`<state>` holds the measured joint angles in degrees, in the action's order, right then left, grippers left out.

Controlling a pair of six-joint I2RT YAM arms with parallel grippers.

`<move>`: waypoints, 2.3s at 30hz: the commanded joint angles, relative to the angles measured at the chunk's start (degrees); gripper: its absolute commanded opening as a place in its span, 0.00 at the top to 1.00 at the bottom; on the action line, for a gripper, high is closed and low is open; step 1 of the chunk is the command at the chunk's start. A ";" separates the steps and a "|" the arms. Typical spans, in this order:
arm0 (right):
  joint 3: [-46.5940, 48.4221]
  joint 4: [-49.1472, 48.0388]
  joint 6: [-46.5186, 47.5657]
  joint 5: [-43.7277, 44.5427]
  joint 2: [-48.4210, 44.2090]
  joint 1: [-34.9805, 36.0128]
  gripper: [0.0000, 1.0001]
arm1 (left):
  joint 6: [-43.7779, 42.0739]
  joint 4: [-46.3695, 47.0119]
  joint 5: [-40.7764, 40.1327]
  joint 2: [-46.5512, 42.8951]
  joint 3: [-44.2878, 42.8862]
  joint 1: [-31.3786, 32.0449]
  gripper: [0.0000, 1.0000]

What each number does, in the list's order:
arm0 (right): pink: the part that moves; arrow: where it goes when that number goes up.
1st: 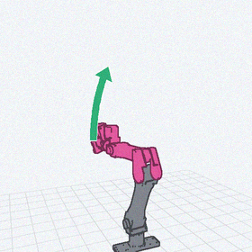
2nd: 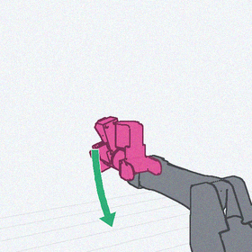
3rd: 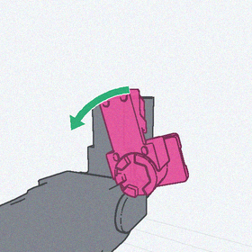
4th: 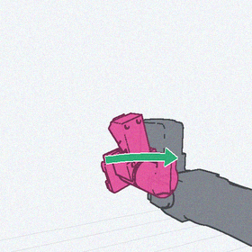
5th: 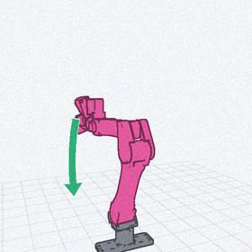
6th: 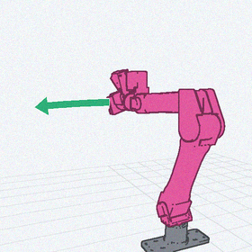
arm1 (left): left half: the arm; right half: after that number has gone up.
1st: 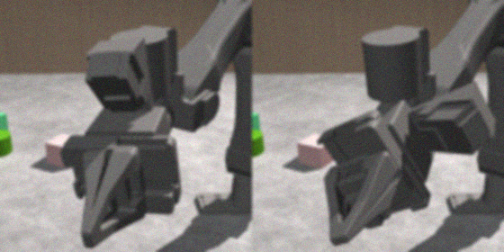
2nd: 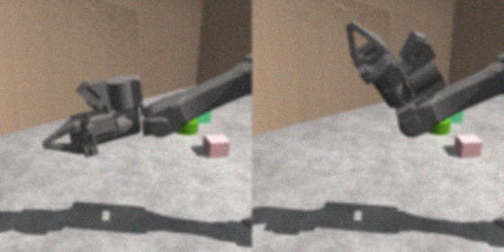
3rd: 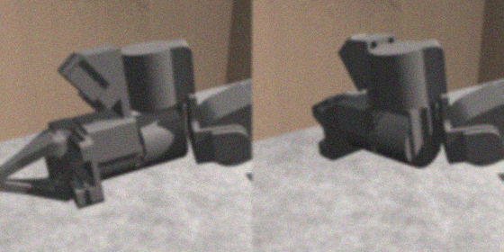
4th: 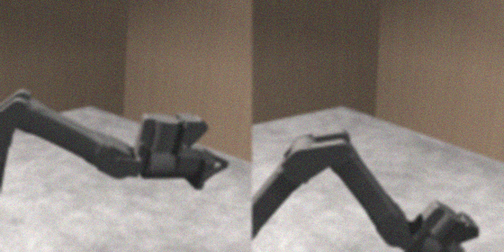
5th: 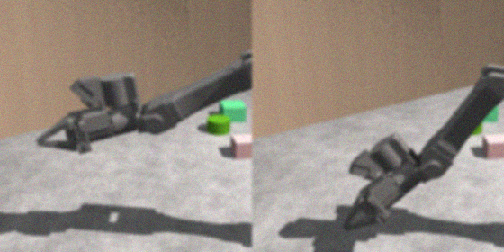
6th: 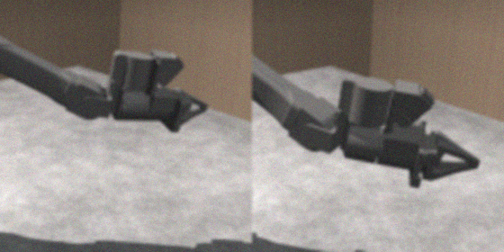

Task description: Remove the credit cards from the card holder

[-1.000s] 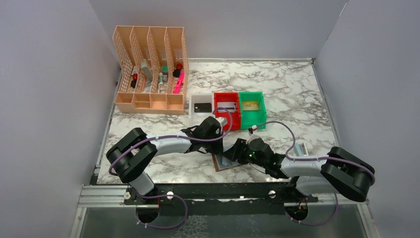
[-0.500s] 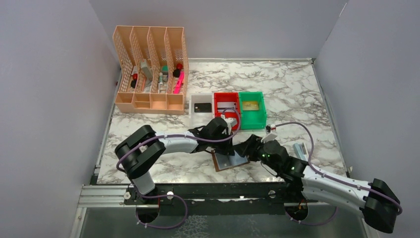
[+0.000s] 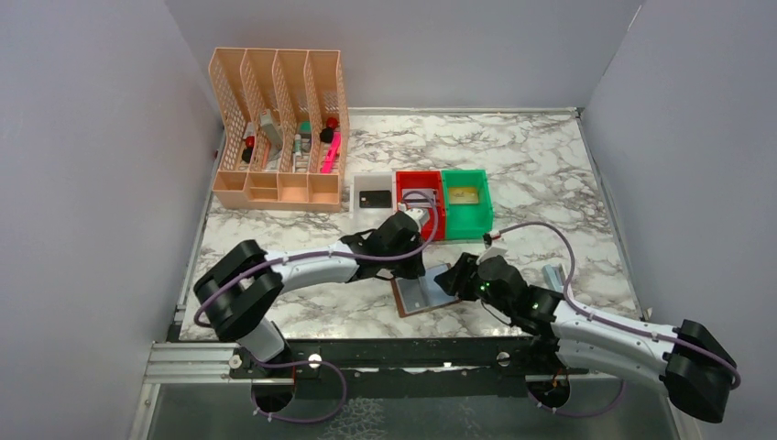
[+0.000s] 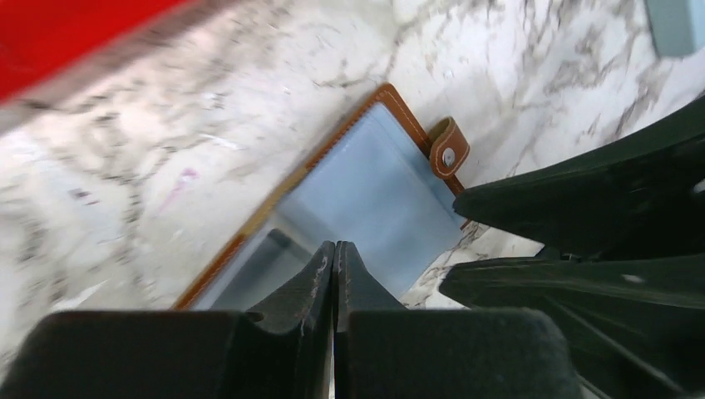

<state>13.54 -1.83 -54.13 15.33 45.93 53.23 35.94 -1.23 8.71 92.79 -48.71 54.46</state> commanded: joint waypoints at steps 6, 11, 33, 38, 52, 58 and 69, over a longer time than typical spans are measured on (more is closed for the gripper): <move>9.58 -5.34 13.73 -7.88 11.92 0.75 0.47 | 0.19 -10.17 -17.42 -16.09 6.00 -5.95 0.88; 16.90 -0.03 18.10 -3.08 20.79 5.71 0.40 | 1.06 -10.21 -16.20 -24.75 11.59 -12.88 0.79; 33.79 18.22 14.89 9.49 45.96 14.99 0.27 | 3.17 -10.37 -16.25 -36.84 17.34 -16.31 0.40; 34.36 19.73 12.32 10.32 48.62 14.97 0.30 | 3.02 -9.95 -15.47 -36.63 17.36 -16.28 0.40; 21.35 -0.65 8.66 -6.63 39.72 9.14 0.34 | 3.08 -7.28 -11.09 -33.37 17.24 -16.31 0.40; 19.40 -2.18 8.00 -8.64 39.34 7.23 0.32 | 2.51 -6.12 -9.32 -32.10 16.89 -16.31 0.40; 20.47 0.69 7.74 -6.63 40.71 7.19 0.32 | 2.46 -5.75 -8.31 -31.30 16.69 -16.31 0.40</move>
<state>34.85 -5.04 -45.47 10.24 84.23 60.36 38.57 -8.64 -0.99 61.67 -31.99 38.35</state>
